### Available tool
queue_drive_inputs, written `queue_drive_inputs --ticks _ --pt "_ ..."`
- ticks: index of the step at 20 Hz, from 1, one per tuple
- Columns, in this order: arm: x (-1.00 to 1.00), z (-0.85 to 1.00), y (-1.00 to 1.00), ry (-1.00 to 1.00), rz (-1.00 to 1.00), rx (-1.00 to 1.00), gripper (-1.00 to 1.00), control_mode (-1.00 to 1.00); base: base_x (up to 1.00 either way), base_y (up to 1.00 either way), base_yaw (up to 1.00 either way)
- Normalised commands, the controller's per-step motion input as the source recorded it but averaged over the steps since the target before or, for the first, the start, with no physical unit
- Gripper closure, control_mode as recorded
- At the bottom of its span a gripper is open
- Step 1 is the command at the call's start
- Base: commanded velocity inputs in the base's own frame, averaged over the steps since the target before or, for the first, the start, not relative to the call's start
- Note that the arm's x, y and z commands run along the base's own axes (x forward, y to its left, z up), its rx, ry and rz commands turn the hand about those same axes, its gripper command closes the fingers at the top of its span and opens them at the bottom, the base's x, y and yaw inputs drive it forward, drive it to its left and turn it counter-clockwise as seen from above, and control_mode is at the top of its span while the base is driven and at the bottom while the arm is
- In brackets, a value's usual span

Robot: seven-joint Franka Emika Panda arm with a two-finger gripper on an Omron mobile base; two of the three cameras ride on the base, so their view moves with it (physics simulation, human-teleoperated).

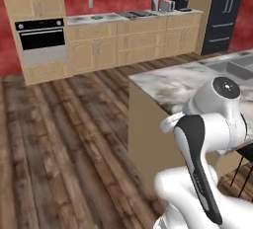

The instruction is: Move the hot dog bun to the plate on the dining table and place the condiment next to that plate. Then navigate to the fridge and take the sausage and place it on the plate as well.

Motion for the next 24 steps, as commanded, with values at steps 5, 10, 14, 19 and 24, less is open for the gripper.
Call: queue_drive_inputs --ticks 5,10,14,19,24 --pt "0.0 0.0 0.0 0.0 0.0 0.0 -1.0 1.0 0.89 0.91 -0.36" --pt "0.0 0.0 0.0 0.0 0.0 0.0 -1.0 1.0 0.9 0.8 -0.34" --pt "0.0 0.0 0.0 0.0 0.0 0.0 -1.0 1.0 0.89 0.67 -0.3" --pt "0.0 0.0 0.0 0.0 0.0 0.0 -1.0 1.0 0.94 0.58 -0.27" --pt "0.0 0.0 0.0 0.0 0.0 0.0 -1.0 1.0 0.98 0.47 -0.24"
